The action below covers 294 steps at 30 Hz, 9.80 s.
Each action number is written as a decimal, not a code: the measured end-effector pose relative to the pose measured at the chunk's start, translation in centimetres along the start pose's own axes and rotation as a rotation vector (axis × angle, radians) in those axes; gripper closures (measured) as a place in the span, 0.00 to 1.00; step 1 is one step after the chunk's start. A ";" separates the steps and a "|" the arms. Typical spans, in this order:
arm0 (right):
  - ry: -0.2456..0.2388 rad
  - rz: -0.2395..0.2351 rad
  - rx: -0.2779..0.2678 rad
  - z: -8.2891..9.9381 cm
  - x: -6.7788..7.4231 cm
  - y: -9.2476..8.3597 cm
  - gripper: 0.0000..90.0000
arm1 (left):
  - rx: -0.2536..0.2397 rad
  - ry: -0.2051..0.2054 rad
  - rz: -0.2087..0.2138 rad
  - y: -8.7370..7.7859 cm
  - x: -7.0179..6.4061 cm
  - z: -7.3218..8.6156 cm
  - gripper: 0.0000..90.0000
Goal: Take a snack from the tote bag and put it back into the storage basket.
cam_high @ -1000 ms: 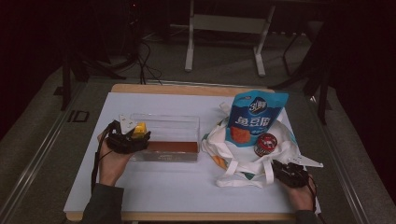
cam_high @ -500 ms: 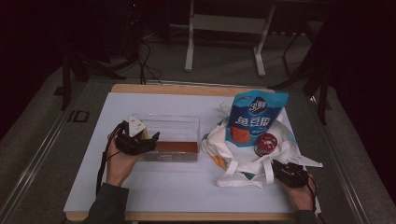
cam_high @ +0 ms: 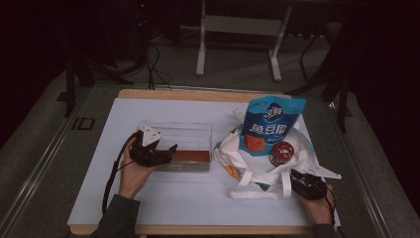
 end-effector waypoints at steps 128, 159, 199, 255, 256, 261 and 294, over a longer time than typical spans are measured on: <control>-0.075 -0.168 -0.022 -13.0 -3.2 -0.5 0.51 | -0.148 0.110 0.430 0.4 -8.5 5.4 0.52; -0.062 -0.361 -0.054 -16.8 -1.5 4.0 0.47 | -0.076 0.197 0.416 2.9 -9.7 6.8 0.49; -0.157 -0.407 -0.234 -18.7 0.9 2.2 0.98 | -0.057 0.201 0.399 3.5 -10.0 7.1 0.48; -0.114 -0.414 -0.304 -24.4 4.9 -3.5 0.98 | -0.050 0.180 0.405 3.6 -9.8 7.1 0.47; -0.117 -0.414 -0.306 -24.5 5.0 -3.5 0.98 | -0.050 0.180 0.405 3.6 -9.8 7.1 0.48; -0.110 -0.422 -0.313 -25.0 5.7 -3.3 0.98 | -0.049 0.167 0.407 3.7 -9.7 7.1 0.47; -0.029 -0.508 -0.382 -28.0 8.8 -1.8 0.98 | -0.045 0.174 0.414 3.7 -9.7 7.1 0.47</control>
Point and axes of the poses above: each handheld gripper's, and its own axes: y roughly forward along the jaws, z roughly out of its underside, x roughly to its left, the point moved 4 cm from there along y, roughly forward along the jaws, and after that the axes turned 2 degrees about -x, right-handed, at the moved point
